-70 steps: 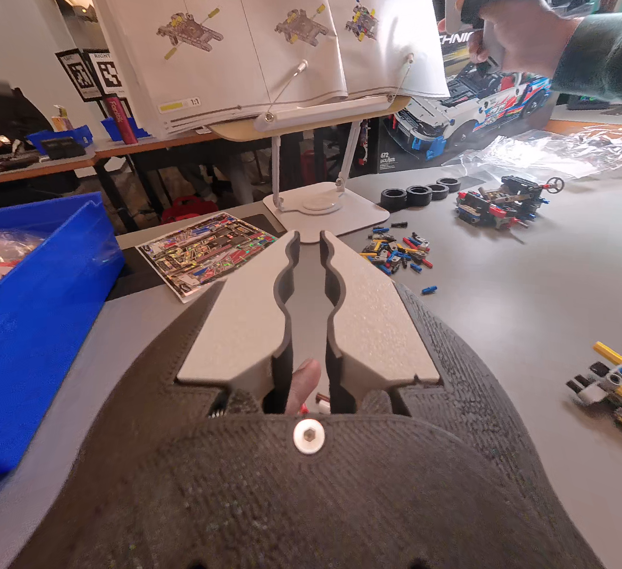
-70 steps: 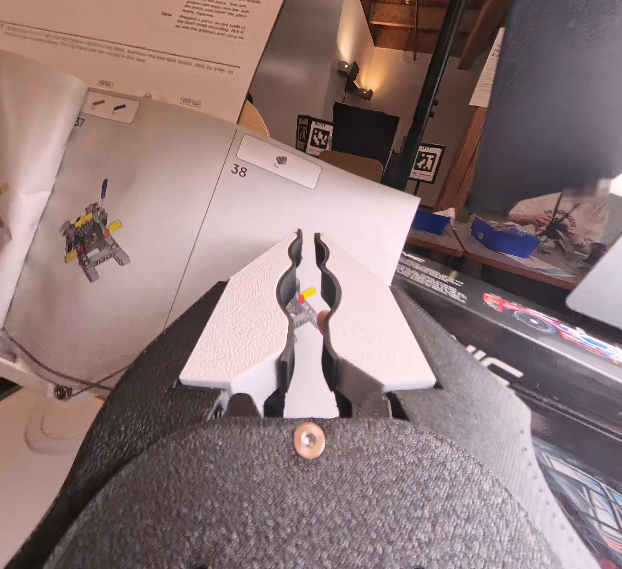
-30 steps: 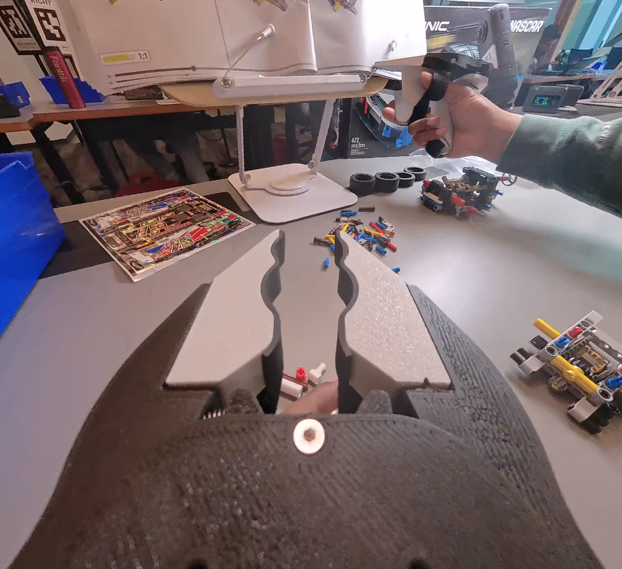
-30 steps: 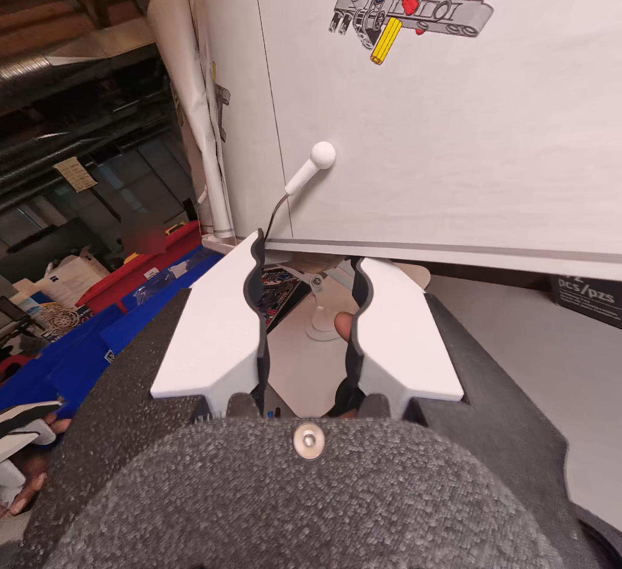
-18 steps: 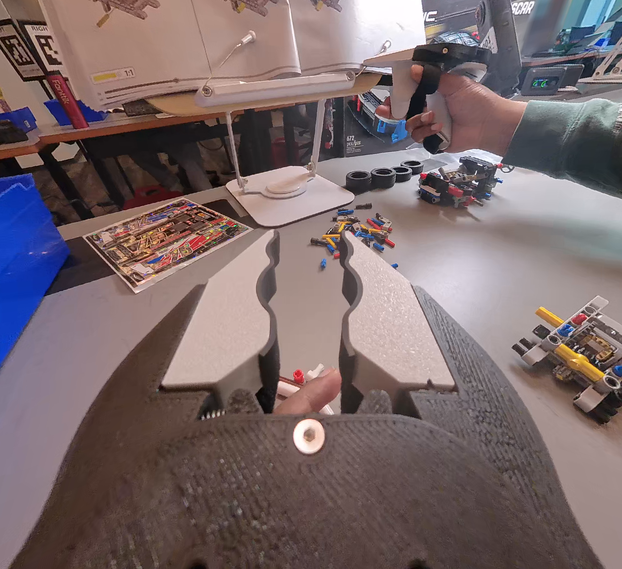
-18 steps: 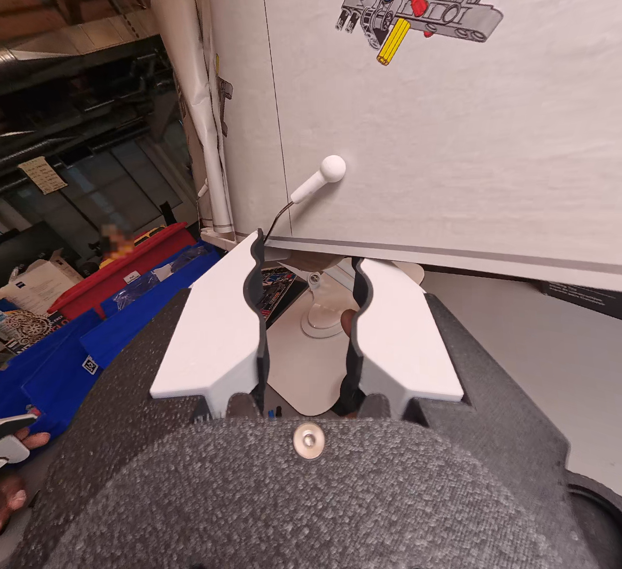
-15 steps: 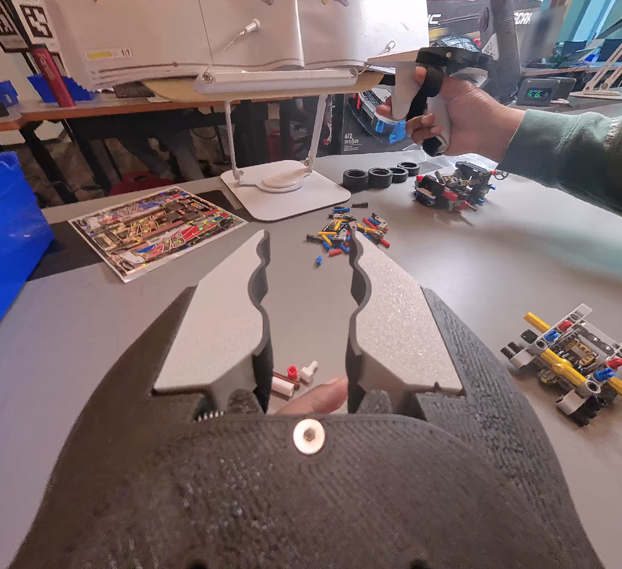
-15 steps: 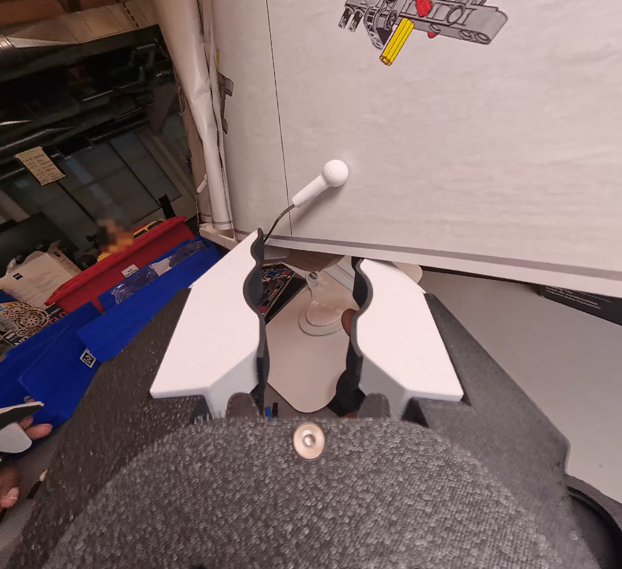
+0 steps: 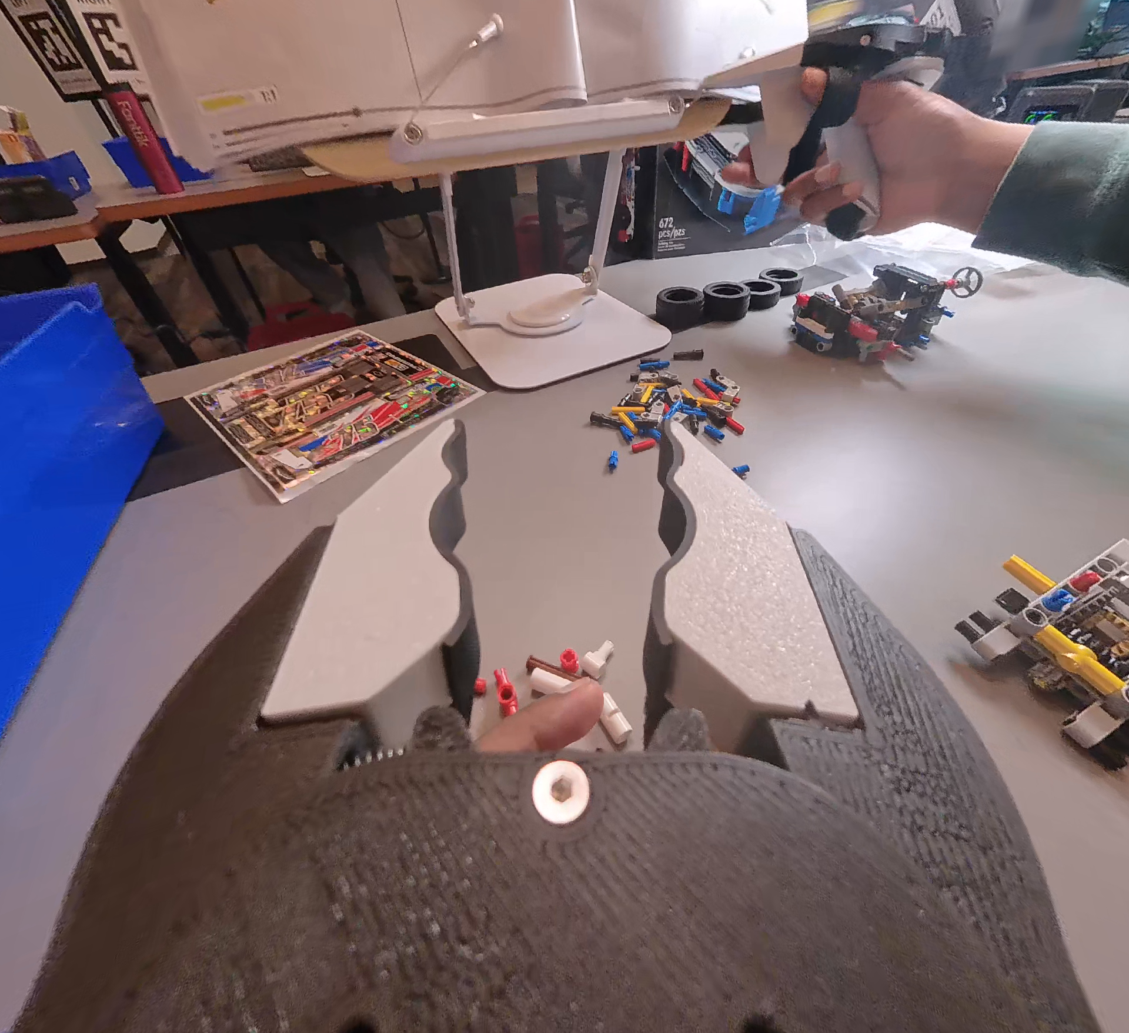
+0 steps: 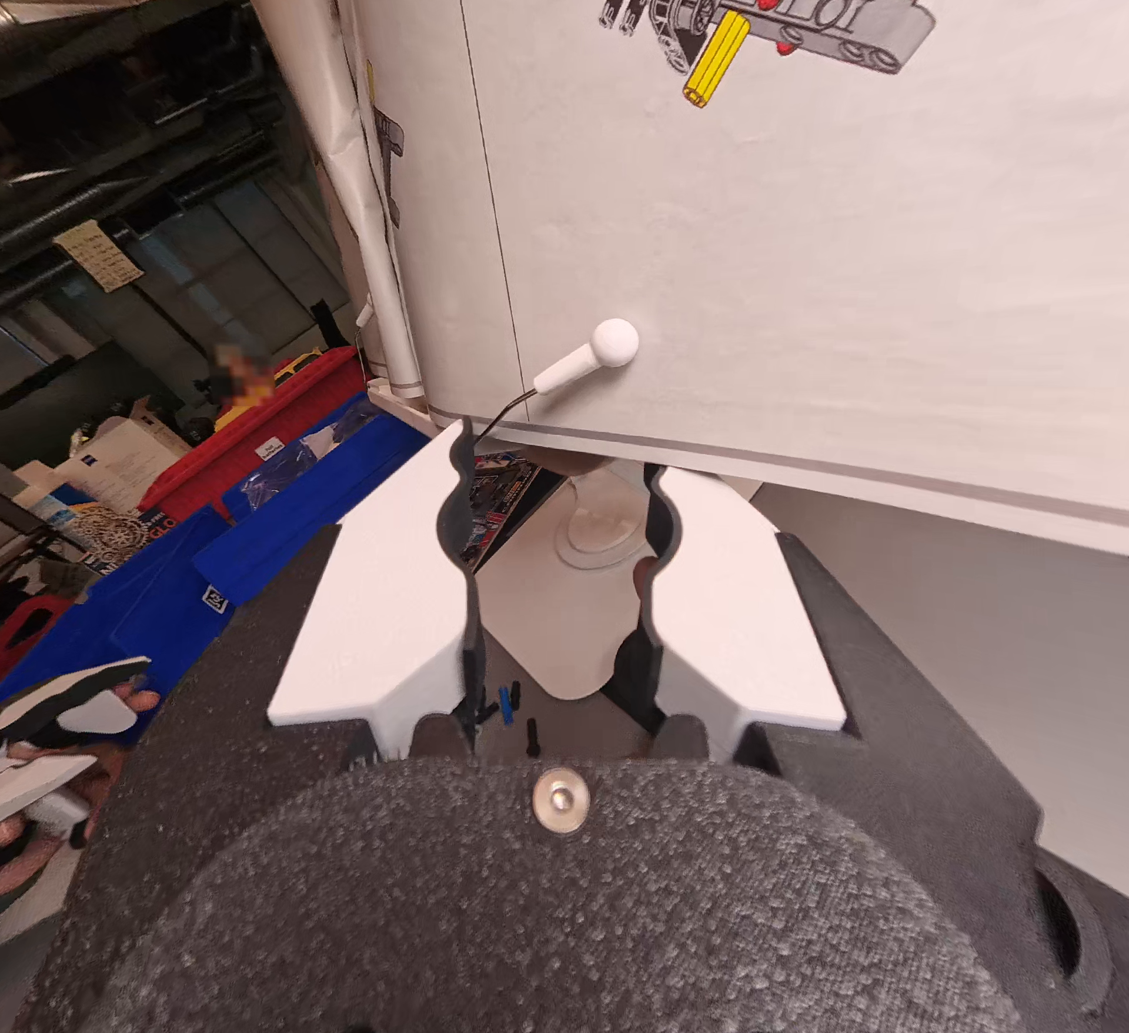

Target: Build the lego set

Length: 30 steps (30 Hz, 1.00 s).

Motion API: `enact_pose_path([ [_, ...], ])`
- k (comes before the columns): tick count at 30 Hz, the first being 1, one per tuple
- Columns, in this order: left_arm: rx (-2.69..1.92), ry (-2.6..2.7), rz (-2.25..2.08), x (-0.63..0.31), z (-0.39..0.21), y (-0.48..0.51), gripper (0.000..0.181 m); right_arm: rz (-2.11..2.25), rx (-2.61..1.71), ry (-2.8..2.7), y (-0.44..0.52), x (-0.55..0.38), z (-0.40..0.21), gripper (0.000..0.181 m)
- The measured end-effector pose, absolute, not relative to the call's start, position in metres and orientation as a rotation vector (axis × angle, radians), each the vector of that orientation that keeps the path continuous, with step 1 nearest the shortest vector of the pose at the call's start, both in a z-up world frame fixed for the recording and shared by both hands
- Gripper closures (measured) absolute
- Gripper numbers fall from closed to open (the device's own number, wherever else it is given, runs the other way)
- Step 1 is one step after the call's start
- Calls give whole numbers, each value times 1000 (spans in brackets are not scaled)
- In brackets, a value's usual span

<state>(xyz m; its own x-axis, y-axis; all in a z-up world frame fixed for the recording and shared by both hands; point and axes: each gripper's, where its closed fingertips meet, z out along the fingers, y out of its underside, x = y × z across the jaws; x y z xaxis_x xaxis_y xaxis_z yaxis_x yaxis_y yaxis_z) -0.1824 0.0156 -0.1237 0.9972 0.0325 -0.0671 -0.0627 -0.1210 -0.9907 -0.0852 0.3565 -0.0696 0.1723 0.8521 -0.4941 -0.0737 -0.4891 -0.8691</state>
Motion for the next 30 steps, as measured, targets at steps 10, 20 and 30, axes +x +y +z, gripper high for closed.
enact_pose_path([
  [10,-1735,156,76,-185,-115,21,170,1217,-1479,-1035,223,5,-50,132],
  [20,-1691,155,29,-166,-120,31,171,783,-1492,-1232,101,38,-133,181],
  [30,-1681,218,-89,-148,-130,19,120,523,-1652,-1528,181,-50,-208,159],
])
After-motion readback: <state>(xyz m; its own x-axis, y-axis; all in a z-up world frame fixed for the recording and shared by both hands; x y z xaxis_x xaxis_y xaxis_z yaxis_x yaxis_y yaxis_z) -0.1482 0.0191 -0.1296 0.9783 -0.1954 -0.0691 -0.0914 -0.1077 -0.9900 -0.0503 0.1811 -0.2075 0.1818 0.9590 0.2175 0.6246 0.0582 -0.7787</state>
